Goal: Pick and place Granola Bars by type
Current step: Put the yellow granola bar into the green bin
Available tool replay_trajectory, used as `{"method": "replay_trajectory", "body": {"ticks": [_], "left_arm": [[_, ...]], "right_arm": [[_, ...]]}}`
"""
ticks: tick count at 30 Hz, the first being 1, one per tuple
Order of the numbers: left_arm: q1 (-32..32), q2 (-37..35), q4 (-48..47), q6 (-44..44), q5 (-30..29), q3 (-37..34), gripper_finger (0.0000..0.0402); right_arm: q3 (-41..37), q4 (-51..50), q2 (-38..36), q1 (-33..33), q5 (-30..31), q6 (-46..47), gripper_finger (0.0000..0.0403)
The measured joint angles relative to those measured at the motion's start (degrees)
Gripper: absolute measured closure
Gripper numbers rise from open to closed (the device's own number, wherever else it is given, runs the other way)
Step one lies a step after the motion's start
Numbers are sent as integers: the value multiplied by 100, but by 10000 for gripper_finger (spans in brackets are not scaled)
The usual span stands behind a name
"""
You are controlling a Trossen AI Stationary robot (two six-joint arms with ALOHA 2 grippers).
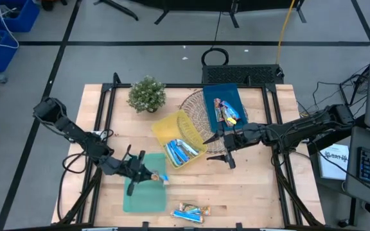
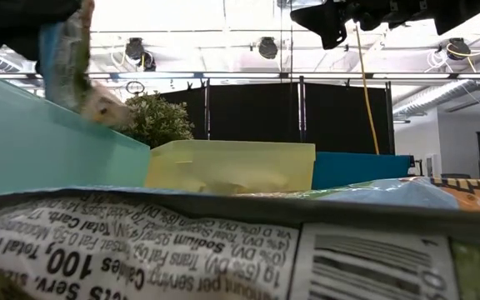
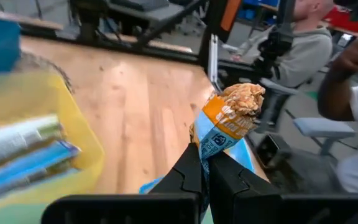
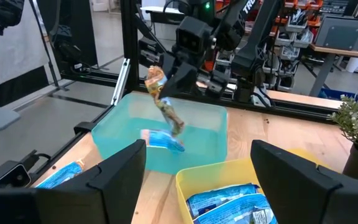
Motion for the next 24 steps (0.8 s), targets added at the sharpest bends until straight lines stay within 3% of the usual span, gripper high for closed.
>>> {"method": "replay_trajectory", "body": {"ticks": [6,14,24], "left_arm": [[-194,0,-496,-676,57,0,394],[-533,2,-617,-897,-39,1,394],[-362,2,-2302,-2065,-589,2,395]], "right_arm": [[0,0,2,0,0,0,124],[0,0,2,0,0,0,124],[0,-12,2,0,0,0,124]]}}
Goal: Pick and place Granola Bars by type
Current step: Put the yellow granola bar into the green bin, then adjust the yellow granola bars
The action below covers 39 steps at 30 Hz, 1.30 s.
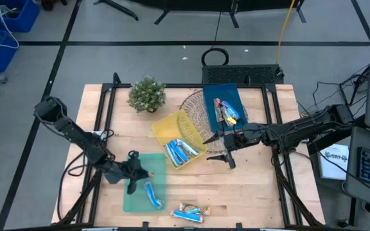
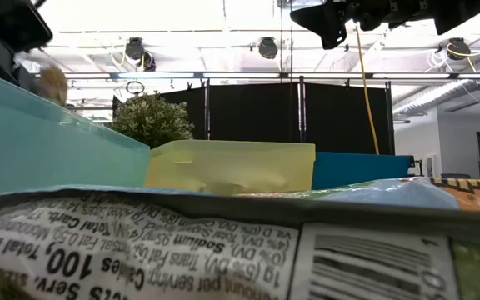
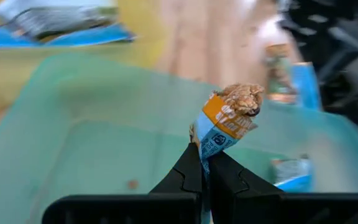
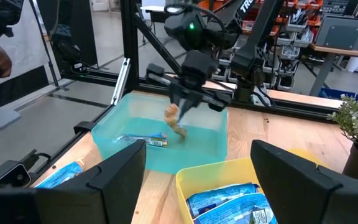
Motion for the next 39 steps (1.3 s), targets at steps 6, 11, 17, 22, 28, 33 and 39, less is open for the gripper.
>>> {"method": "replay_trajectory", "body": {"ticks": [6,11,17,22,28,33,39], "left_arm": [[287,0,-593,-508,203,3,395],[436,0,-682,-707,699,3,377],[438,0,122,156,771,2,320],[438,0,781,920,757,4,262],[438,0,1279,1510,789,4,199],[433,-78,2137,2657,795,4,178],[419,-820,1659,3546,473,4,177]], "right_arm": [[0,-3,0,0,0,6,124],[0,-5,0,0,0,26,124],[0,-17,0,0,-2,17,124],[0,-42,0,0,-31,130,124],[-43,-88,2,0,-502,610,124],[-105,373,4,166,-1269,813,130],[-114,928,144,811,-1400,512,175]]}}
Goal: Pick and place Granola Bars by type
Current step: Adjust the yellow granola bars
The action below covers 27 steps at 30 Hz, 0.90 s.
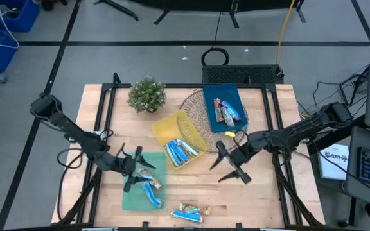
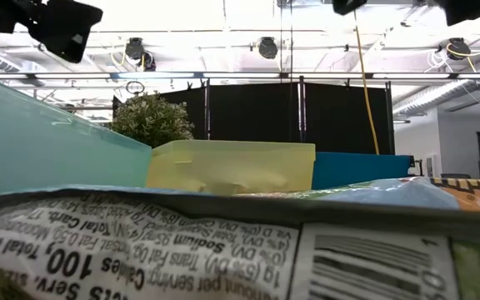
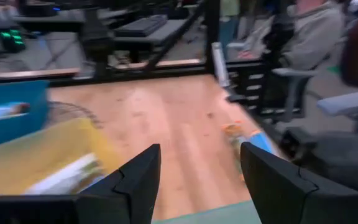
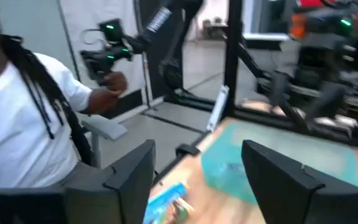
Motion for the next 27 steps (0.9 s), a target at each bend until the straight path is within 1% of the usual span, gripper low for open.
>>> {"method": "replay_trajectory", "body": {"ticks": [3,6,10,13,17,20,22,24,27], "left_arm": [[4,-637,-890,37,-453,0,177],[4,-1262,-1636,-18,-908,0,176],[4,-1982,-2267,175,-1188,-9,176],[4,-2463,-2293,463,-1279,-225,176],[21,-3142,-1931,580,-1556,-907,176],[109,-3690,-1419,684,-1486,-1526,176],[168,-4026,-1177,776,-1421,-1799,176],[229,-4322,-1236,879,-1398,-1955,176],[334,-4625,-1488,966,-1307,-1947,176]], "right_arm": [[0,69,-18,203,14,-103,198],[0,59,-45,305,19,-221,213],[0,8,-46,320,24,-254,222],[0,-27,-46,319,27,-255,224],[0,-29,-46,319,27,-254,223],[0,-29,-46,319,30,-256,223],[0,-31,-46,319,32,-254,224],[0,-31,-46,319,46,-215,227],[7,-15,47,328,196,-15,231]]}}
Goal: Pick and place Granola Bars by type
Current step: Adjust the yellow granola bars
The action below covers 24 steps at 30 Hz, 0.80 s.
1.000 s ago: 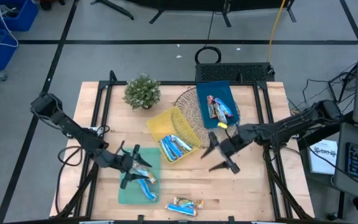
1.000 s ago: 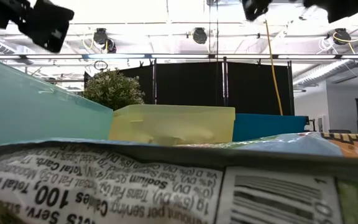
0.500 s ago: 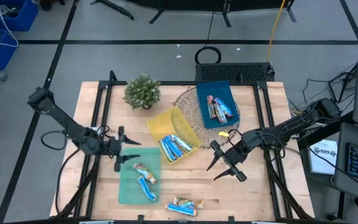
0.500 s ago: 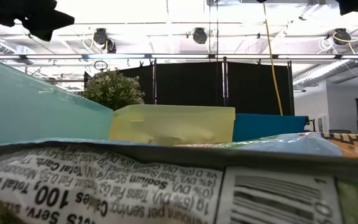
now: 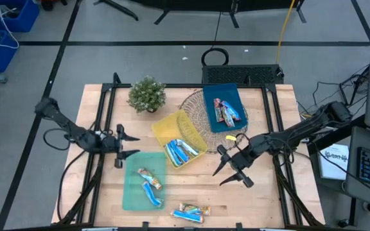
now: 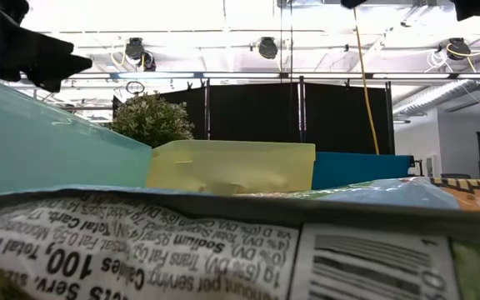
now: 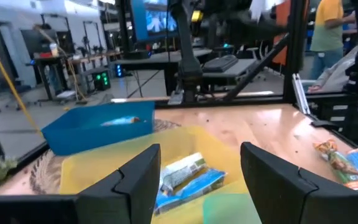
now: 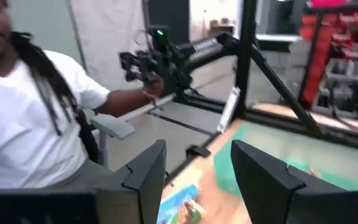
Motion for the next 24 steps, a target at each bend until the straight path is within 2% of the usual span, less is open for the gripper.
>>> {"method": "replay_trajectory", "body": {"ticks": [4,7,10,14,19,24], "left_arm": [[111,-251,-76,257,285,1,176],[171,-338,-260,318,432,0,176],[224,-336,-424,294,245,1,176],[295,-329,-522,220,-25,2,176],[352,-310,-601,219,-196,2,176],[352,-294,-596,213,-173,4,176]], "right_arm": [[30,-9,450,131,228,95,244],[231,-17,968,304,303,102,272],[620,-150,1607,500,306,104,319],[1422,-1038,2357,804,308,-81,391],[2394,-1824,3160,1089,534,-228,401],[2947,-1866,3891,1233,570,-258,402]]}}
